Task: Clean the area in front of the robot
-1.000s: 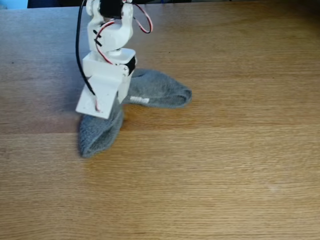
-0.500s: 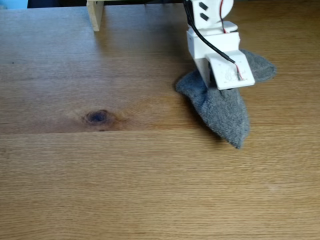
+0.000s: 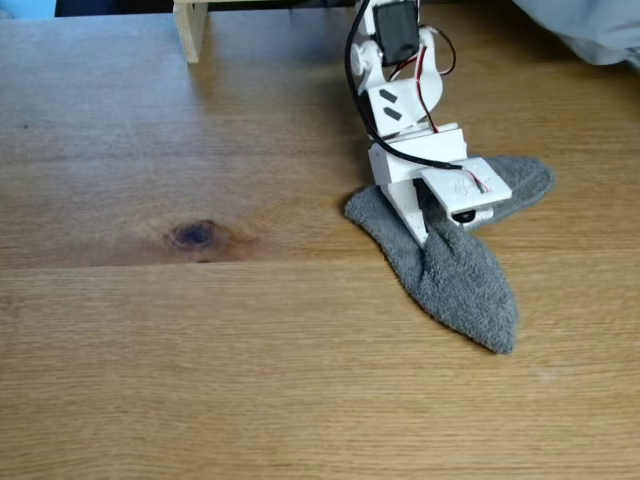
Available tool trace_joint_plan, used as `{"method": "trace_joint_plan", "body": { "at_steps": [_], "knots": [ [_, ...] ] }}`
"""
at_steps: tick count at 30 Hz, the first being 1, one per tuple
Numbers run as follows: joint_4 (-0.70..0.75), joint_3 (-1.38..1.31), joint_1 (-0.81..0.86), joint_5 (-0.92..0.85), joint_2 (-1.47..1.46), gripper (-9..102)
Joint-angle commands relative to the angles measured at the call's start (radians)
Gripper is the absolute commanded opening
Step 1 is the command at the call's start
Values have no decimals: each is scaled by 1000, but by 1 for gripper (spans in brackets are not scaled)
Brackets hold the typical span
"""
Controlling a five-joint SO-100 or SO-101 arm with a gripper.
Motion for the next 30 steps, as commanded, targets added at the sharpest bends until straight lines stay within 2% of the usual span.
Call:
{"method": "trace_joint_plan", "body": {
  "at_steps": [1, 7, 16, 24, 30],
  "knots": [
    [-97, -18, 206, -46, 3, 0],
    [-14, -18, 400, -26, 25, 0],
    [288, -18, 584, 25, 98, 0],
    [531, -18, 611, 57, 199, 0],
    [819, -18, 500, 100, 307, 0]
  ]
}}
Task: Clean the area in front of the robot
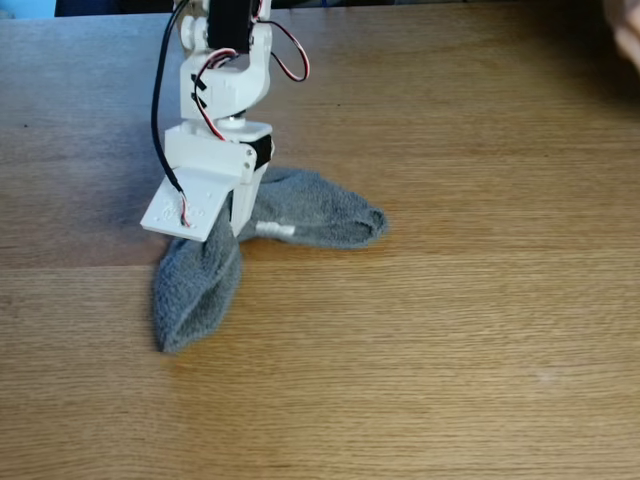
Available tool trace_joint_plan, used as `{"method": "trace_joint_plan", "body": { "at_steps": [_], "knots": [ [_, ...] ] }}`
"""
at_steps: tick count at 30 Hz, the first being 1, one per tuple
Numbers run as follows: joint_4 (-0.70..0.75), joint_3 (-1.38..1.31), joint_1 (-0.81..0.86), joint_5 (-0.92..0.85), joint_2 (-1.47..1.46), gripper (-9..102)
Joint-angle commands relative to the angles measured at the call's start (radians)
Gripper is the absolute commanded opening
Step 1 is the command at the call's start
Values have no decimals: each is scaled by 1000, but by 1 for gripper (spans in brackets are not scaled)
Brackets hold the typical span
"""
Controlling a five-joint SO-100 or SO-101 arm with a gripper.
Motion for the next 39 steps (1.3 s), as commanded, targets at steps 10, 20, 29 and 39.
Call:
{"method": "trace_joint_plan", "body": {
  "at_steps": [10, 20, 29, 39],
  "knots": [
    [242, -2, -380, 21, 241, 0],
    [106, 235, -545, 34, 512, 0],
    [100, 339, -258, -173, 822, 0],
    [307, 345, 216, -374, 850, 0]
  ]
}}
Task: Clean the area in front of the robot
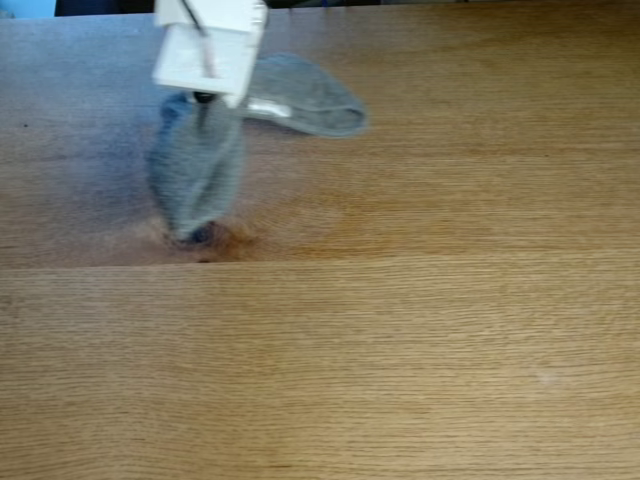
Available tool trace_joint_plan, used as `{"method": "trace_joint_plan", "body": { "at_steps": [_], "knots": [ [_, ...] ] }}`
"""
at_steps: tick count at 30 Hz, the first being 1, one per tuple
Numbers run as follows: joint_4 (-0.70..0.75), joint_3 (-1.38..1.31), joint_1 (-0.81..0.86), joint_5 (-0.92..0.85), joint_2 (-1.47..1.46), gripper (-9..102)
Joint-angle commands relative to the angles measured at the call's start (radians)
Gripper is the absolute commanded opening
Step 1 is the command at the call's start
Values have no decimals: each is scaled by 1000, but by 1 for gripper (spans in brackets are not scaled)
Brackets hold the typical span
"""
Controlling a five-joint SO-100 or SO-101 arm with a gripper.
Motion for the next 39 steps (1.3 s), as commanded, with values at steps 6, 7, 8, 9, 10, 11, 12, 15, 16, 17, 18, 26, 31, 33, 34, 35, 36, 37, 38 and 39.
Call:
{"method": "trace_joint_plan", "body": {
  "at_steps": [6, 7, 8, 9, 10, 11, 12, 15, 16, 17, 18, 26, 31, 33, 34, 35, 36, 37, 38, 39],
  "knots": [
    [94, -20, 433, -173, -17, 0],
    [83, -20, 469, -198, -44, 0],
    [67, -20, 502, -218, -72, 0],
    [55, -20, 528, -236, -98, 0],
    [46, -20, 549, -255, -124, 0],
    [37, -20, 565, -270, -147, 0],
    [29, -20, 577, -284, -169, 0],
    [0, -20, 598, -336, -218, 0],
    [-9, -20, 603, -356, -230, 1],
    [-14, -20, 609, -364, -236, 8],
    [-18, -20, 614, -364, -238, 16],
    [-58, -20, 565, -311, -156, 35],
    [-11, -20, 477, -245, -74, 33],
    [41, -20, 408, -204, -28, 28],
    [66, -20, 367, -173, -2, 24],
    [89, -20, 318, -138, 25, 19],
    [109, -20, 268, -107, 48, 13],
    [132, -20, 216, -71, 71, 7],
    [152, -20, 164, -31, 94, 2],
    [169, -20, 110, 12, 115, 0]
  ]
}}
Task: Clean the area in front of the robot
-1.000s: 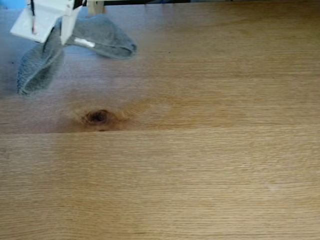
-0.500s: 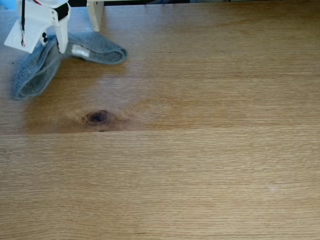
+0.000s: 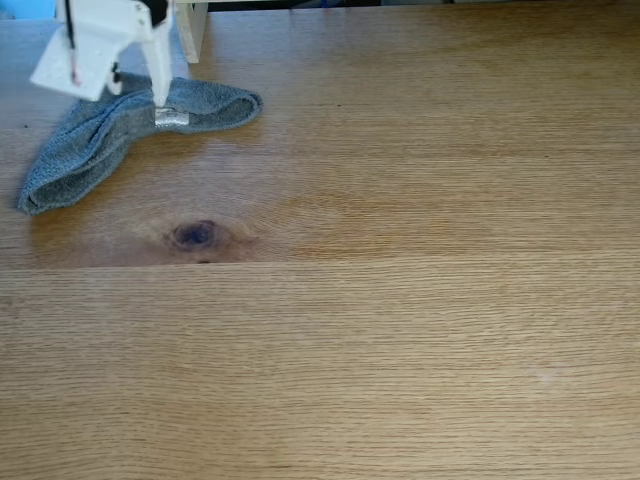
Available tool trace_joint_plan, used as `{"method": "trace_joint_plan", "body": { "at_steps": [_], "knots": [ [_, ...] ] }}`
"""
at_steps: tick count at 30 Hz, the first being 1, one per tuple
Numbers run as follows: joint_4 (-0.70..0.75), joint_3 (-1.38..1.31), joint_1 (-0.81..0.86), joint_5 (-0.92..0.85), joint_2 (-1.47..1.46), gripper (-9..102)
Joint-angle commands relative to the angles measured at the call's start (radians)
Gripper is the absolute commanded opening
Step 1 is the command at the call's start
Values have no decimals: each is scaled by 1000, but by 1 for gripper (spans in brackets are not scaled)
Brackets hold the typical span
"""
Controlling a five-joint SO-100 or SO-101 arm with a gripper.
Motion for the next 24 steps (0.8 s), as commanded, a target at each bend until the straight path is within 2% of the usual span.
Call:
{"method": "trace_joint_plan", "body": {
  "at_steps": [1, 7, 10, 20, 24],
  "knots": [
    [58, -25, -209, 146, 183, 0],
    [124, -23, -488, 419, 302, 0],
    [81, 21, -574, 534, 360, 0],
    [-232, 529, -647, 445, 678, 0],
    [-301, 736, -635, 399, 834, 0]
  ]
}}
